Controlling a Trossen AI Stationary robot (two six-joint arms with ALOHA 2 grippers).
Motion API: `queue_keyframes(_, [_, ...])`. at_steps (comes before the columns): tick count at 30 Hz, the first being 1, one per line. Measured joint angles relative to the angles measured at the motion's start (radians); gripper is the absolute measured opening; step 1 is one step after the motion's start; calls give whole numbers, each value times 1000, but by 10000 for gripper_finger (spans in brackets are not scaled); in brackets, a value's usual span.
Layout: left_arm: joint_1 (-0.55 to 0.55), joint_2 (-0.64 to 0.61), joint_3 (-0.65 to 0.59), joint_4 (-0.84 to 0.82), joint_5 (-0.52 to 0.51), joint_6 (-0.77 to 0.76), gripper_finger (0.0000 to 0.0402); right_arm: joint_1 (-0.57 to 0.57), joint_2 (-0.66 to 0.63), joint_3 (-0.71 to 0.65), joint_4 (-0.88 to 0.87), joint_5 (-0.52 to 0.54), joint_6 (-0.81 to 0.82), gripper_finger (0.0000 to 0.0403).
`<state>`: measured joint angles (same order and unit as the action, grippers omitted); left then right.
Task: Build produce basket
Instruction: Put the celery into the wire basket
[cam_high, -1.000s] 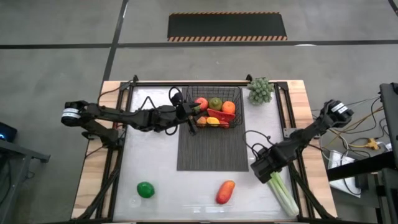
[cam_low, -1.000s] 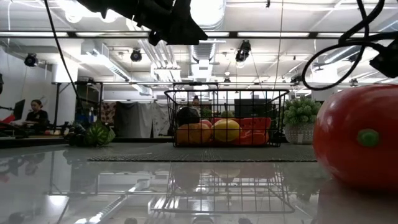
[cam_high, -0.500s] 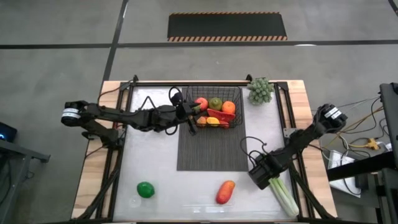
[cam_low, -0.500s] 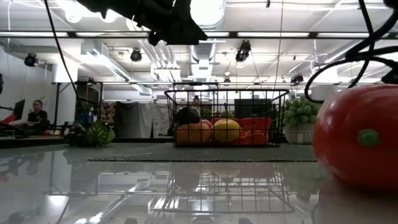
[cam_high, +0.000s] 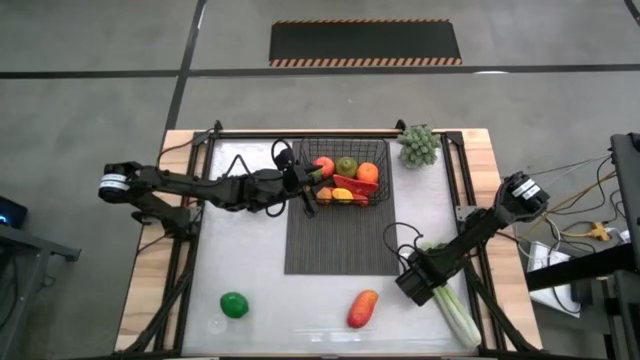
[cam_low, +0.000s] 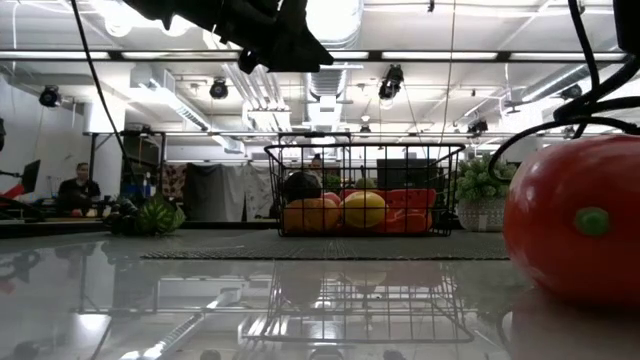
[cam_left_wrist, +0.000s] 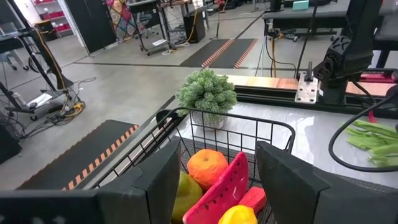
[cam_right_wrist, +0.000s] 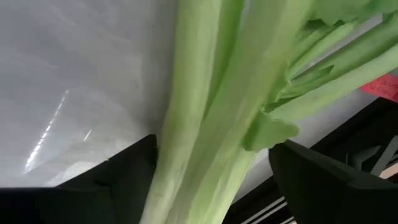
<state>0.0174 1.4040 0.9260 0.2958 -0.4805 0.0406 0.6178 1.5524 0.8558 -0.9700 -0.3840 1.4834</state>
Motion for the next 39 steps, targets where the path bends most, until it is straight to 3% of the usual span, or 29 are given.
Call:
queue_keyframes(13, [0, 0, 0, 0, 0, 1, 192, 0, -27, 0, 16, 17, 10, 149])
queue_keyframes(25, [0, 0, 0, 1, 0, 1, 192, -1, -95, 0, 18, 48, -46, 103])
queue_keyframes(31, [-2, 0, 0, 1, 1, 1, 192, -1, -243, 0, 20, 209, -70, 102])
queue_keyframes(39, [-36, -31, -1, 9, 4, 25, 192, -3, -486, 0, 55, 539, -169, 93])
